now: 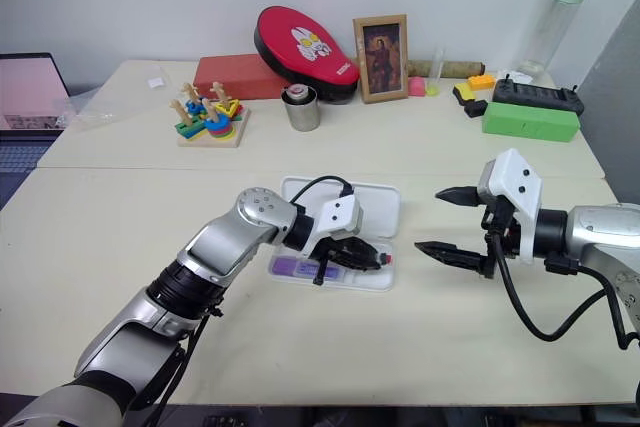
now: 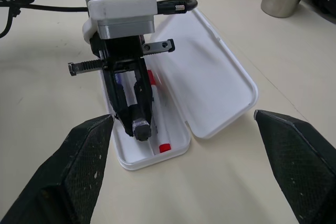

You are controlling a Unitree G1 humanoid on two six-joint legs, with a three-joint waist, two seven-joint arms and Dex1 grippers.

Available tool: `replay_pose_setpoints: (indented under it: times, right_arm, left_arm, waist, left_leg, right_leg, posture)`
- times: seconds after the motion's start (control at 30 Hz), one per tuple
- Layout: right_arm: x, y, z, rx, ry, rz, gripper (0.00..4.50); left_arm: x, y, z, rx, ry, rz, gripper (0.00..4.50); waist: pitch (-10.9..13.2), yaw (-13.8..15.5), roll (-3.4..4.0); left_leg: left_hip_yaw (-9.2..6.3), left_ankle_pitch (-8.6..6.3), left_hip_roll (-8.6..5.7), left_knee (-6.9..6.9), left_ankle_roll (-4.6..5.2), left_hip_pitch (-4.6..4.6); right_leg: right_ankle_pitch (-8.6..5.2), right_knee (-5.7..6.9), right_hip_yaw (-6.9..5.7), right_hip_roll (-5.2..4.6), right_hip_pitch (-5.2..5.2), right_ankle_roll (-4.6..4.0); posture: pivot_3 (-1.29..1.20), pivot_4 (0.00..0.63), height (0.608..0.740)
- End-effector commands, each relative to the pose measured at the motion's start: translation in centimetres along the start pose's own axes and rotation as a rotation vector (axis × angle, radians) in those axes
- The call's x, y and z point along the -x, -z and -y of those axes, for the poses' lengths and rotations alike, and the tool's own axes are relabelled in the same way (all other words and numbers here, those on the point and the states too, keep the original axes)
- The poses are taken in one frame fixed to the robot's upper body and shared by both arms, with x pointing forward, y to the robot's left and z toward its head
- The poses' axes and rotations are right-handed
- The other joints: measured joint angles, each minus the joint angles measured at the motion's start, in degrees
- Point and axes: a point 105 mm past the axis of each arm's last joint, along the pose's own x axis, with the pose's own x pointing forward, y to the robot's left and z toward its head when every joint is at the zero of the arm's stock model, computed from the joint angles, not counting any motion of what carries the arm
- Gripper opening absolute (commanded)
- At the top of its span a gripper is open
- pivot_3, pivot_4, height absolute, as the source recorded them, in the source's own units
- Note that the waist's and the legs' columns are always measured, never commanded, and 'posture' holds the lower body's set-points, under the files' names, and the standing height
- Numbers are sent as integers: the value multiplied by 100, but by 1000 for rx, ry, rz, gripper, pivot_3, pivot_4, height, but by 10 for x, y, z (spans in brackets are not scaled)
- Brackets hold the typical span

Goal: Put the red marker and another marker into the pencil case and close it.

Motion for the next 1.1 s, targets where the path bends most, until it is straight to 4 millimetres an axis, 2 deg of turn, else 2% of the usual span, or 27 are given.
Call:
replay_pose_setpoints:
  times: [0.03,0.4,0.47,0.57,0.87,0.93,1.03,1.1]
  right_arm:
    - [-1,-9,0,42,10,29,4500]
    - [-2,-8,0,39,11,31,4500]
    - [-2,-9,0,40,10,31,4500]
    - [-3,-9,0,41,7,33,4500]
    - [-4,-10,1,42,0,42,4500]
    - [-6,-13,3,44,1,61,4500]
    - [-11,-21,9,55,4,102,4500]
    - [-18,-30,14,64,-4,142,4500]
  left_arm:
    - [-2,-5,0,-50,2,-16,452]
    - [-3,-3,3,-35,26,-19,452]
    - [-2,-5,4,-35,29,-18,1136]
    - [-2,-5,4,-33,29,-20,1503]
    - [0,-8,9,-9,38,1,3125]
    - [1,-14,9,-3,33,32,3492]
    - [10,-35,4,40,-30,176,3930]
    - [31,-49,-7,100,-147,315,4254]
  waist:
    - [0,0,0]
    - [0,-4,0]
    - [0,-4,0]
    - [0,-4,0]
    - [0,-6,0]
    - [0,-11,0]
    - [0,-33,0]
    - [0,-26,0]
  left_leg:
    - [0,0,0,0,0,0]
    - [0,0,0,0,0,0]
    - [0,0,0,0,0,0]
    - [0,0,0,0,0,0]
    - [0,0,0,0,0,0]
    - [0,0,0,1,0,1]
    - [0,0,0,2,0,1]
    - [-3,0,0,8,0,0]
  right_leg:
    - [0,0,0,0,0,0]
    - [0,0,0,0,0,0]
    - [0,0,0,0,0,0]
    - [0,0,0,0,0,0]
    - [0,1,0,0,0,0]
    - [0,1,0,0,0,0]
    - [0,2,0,0,0,0]
    - [0,5,-2,0,0,0]
  posture:
    - [0,150,740]
    - [0,150,740]
    - [0,150,740]
    - [0,150,740]
    - [0,150,740]
    - [0,150,740]
    - [0,150,740]
    - [0,150,740]
